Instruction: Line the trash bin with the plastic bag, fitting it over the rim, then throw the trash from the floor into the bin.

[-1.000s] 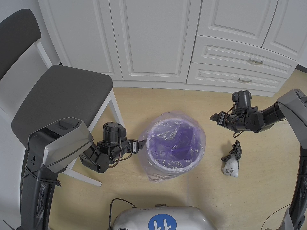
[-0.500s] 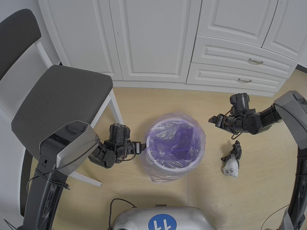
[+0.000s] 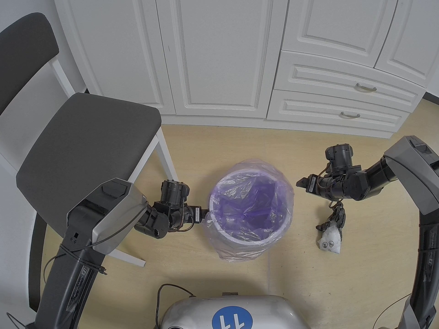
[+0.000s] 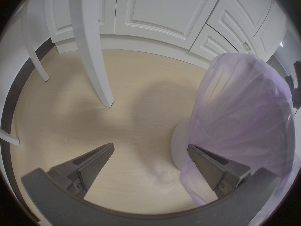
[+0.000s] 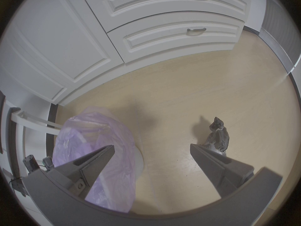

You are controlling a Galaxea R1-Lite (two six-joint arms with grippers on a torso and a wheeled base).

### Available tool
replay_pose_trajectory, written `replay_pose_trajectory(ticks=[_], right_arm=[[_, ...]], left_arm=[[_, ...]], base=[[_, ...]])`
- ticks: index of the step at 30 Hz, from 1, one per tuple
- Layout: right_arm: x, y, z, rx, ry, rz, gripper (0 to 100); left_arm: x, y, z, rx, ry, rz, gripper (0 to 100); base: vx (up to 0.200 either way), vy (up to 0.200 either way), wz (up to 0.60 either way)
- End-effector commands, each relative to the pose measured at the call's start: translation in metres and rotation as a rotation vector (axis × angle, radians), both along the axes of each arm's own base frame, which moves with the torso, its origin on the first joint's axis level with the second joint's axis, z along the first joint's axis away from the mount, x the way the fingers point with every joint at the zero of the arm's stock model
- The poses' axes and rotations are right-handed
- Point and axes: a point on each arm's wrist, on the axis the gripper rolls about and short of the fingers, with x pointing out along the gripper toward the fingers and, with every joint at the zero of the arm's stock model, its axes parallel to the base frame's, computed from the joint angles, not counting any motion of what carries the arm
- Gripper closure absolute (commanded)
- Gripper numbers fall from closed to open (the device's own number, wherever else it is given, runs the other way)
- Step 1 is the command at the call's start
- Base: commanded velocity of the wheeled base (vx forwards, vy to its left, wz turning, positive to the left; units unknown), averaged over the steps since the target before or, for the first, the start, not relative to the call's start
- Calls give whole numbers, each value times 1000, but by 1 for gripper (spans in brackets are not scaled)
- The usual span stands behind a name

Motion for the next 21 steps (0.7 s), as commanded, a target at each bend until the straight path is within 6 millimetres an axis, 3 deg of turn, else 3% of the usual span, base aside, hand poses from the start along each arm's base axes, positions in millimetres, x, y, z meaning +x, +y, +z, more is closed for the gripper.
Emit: replay_pose_trajectory(ticks=[1,6,8,11,14,17,21], right_arm=[[-10,5,5,-8,5,29,0],[-25,24,20,14,-6,100,0],[-36,44,19,30,8,158,0],[-40,68,1,27,29,203,0],[-35,79,-24,7,41,195,0],[-31,80,-37,-19,31,165,0],[-26,77,-40,-38,25,142,0]], left_arm=[[-4,3,-1,5,14,7,0],[-4,7,-1,6,9,10,0],[-5,7,-2,6,10,10,0],[-5,7,-1,6,9,10,0],[-6,8,-2,8,15,10,0],[-6,8,-2,7,7,10,0],[-6,8,-2,5,4,10,0]], base=[[0,0,0],[0,0,0],[0,0,0],[0,0,0],[0,0,0],[0,0,0],[0,0,0]])
